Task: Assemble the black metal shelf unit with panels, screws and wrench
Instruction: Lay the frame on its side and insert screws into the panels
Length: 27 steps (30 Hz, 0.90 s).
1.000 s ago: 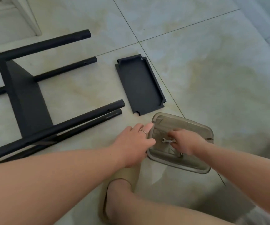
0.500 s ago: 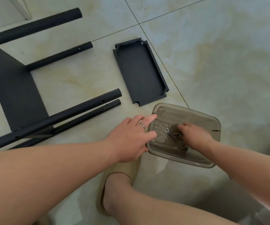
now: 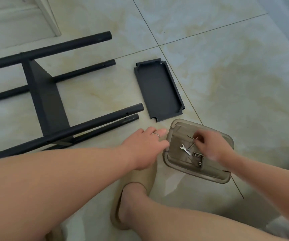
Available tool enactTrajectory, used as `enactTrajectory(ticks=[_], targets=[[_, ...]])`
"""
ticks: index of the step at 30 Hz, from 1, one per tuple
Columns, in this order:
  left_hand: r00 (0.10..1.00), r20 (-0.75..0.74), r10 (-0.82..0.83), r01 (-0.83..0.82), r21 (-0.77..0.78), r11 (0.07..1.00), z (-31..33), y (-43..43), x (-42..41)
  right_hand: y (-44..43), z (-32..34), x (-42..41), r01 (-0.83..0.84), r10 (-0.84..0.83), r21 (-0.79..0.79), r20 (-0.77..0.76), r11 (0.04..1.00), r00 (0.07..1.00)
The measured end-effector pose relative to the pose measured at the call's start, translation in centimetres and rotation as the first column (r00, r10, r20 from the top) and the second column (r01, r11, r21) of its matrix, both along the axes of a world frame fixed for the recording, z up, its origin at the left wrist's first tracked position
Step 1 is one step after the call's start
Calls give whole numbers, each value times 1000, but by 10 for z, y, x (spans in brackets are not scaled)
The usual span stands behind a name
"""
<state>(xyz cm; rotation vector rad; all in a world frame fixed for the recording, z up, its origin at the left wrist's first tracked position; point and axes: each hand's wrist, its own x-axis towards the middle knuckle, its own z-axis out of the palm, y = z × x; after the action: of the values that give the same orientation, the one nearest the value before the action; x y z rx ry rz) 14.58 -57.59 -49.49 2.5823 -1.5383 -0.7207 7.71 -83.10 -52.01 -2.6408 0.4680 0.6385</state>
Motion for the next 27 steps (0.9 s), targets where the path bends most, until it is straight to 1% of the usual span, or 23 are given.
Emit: enactTrajectory(ticks=[2, 4, 6, 8, 11, 13, 16, 18, 20, 23, 25, 26, 27], targets=[[998, 36, 43, -41, -45, 998, 17, 14, 9, 24, 23, 9, 11, -23, 116, 108, 993, 994], [988, 89, 127, -119, -97, 988, 35, 35, 21, 55, 42, 22, -13, -24, 205, 177, 979, 984], [959, 134, 248, -227, -155, 962, 47, 64, 34, 93, 58, 37, -93, 36, 281, 204, 955, 978], [911, 156, 381, -348, -201, 916, 54, 100, 49, 132, 71, 51, -175, 104, 347, 214, 921, 971], [795, 155, 587, -540, -260, 800, 57, 156, 74, 187, 85, 71, -236, 137, 419, 253, 877, 958], [697, 120, 707, -659, -281, 697, 58, 191, 88, 220, 87, 84, -217, 101, 483, 255, 848, 962], [592, 61, 803, -758, -294, 582, 51, 235, 96, 262, 84, 98, -184, 58, 576, 230, 796, 972], [542, -24, 840, -817, -248, 521, 42, 261, 96, 288, 80, 105, -171, 43, 629, 214, 758, 976], [473, -180, 862, -881, -110, 460, 29, 283, 97, 313, 73, 108, -174, 50, 663, 202, 728, 978], [337, -409, 848, -904, 110, 413, 10, 305, 98, 341, 62, 107, -193, 90, 687, 184, 701, 979], [261, -543, 798, -888, 189, 419, 4, 313, 96, 351, 55, 104, -197, 104, 693, 175, 694, 979], [257, -583, 770, -871, 205, 446, 4, 315, 94, 352, 51, 103, -197, 111, 692, 167, 695, 980], [278, -604, 747, -853, 202, 481, 3, 317, 92, 352, 48, 102, -198, 123, 690, 158, 696, 980]])
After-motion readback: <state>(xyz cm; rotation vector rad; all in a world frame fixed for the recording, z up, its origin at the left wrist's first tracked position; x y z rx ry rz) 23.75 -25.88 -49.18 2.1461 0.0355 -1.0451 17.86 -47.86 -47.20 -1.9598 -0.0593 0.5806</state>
